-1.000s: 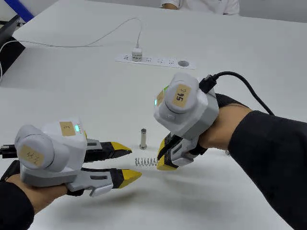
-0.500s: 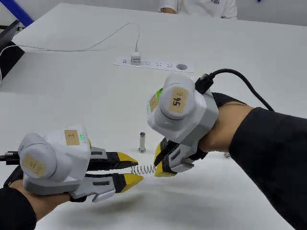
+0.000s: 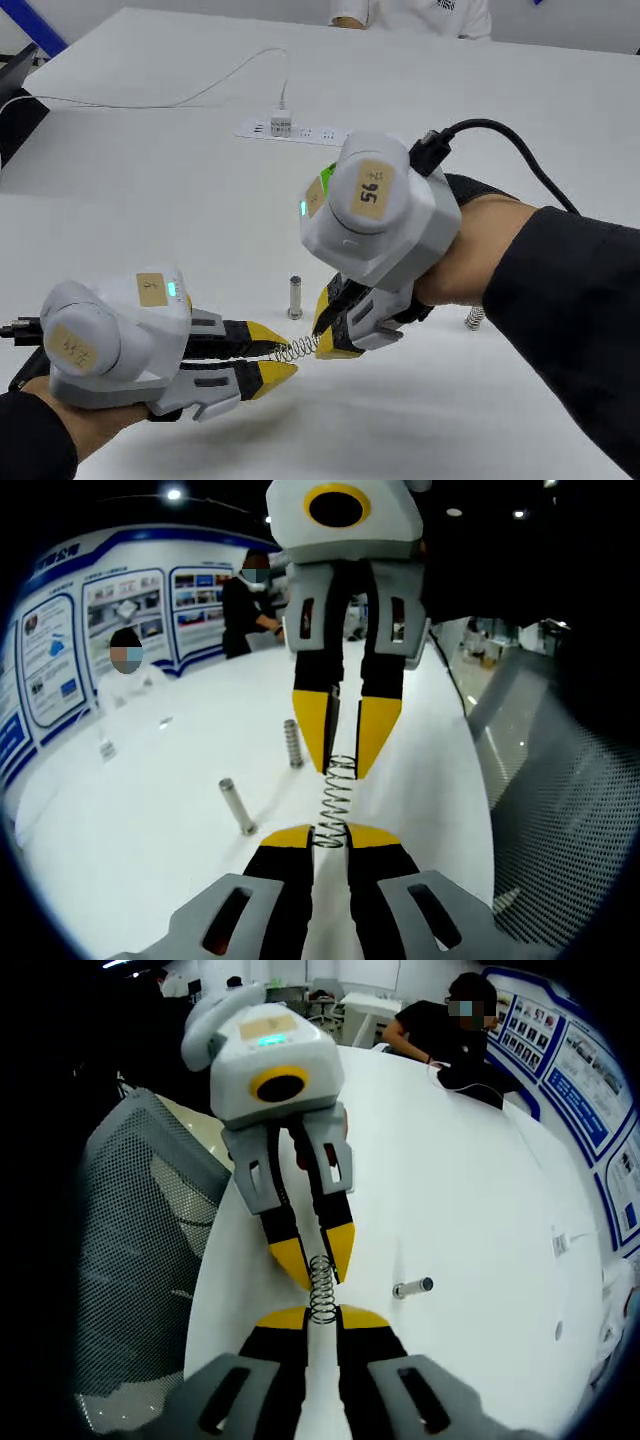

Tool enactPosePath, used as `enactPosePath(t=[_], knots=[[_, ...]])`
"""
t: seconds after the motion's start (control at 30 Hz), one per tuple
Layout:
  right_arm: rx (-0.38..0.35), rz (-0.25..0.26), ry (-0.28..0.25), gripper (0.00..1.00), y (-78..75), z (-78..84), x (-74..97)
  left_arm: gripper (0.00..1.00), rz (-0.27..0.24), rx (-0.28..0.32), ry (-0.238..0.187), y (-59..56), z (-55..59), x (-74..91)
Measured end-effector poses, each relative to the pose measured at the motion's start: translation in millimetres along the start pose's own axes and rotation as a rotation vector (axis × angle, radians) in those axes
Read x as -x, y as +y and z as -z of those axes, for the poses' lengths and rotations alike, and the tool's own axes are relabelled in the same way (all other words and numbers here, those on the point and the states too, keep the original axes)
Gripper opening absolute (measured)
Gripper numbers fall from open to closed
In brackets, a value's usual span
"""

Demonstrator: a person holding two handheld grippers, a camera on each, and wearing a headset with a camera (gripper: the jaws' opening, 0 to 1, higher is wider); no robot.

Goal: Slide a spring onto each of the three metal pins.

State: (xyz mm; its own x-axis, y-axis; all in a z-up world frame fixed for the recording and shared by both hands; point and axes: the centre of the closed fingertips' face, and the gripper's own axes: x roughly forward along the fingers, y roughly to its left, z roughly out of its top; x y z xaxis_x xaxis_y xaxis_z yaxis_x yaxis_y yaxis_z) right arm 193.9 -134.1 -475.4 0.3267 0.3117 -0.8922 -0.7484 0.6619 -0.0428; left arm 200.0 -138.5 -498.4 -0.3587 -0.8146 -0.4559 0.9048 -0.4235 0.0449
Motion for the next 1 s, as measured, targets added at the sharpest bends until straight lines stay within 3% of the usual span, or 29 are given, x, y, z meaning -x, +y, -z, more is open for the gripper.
enactPosePath(t=[0.7,1.0], knots=[[0.012,0.020,-0.090,0.11,-2.2,-27.0,6.7,0.11,0.006,-0.003,-0.013,-1.0,-4.9,-4.9],[0.021,0.018,-0.101,0.11,-2.3,-32.0,4.4,0.11,0.009,-0.004,-0.012,-1.4,-6.0,-7.1]])
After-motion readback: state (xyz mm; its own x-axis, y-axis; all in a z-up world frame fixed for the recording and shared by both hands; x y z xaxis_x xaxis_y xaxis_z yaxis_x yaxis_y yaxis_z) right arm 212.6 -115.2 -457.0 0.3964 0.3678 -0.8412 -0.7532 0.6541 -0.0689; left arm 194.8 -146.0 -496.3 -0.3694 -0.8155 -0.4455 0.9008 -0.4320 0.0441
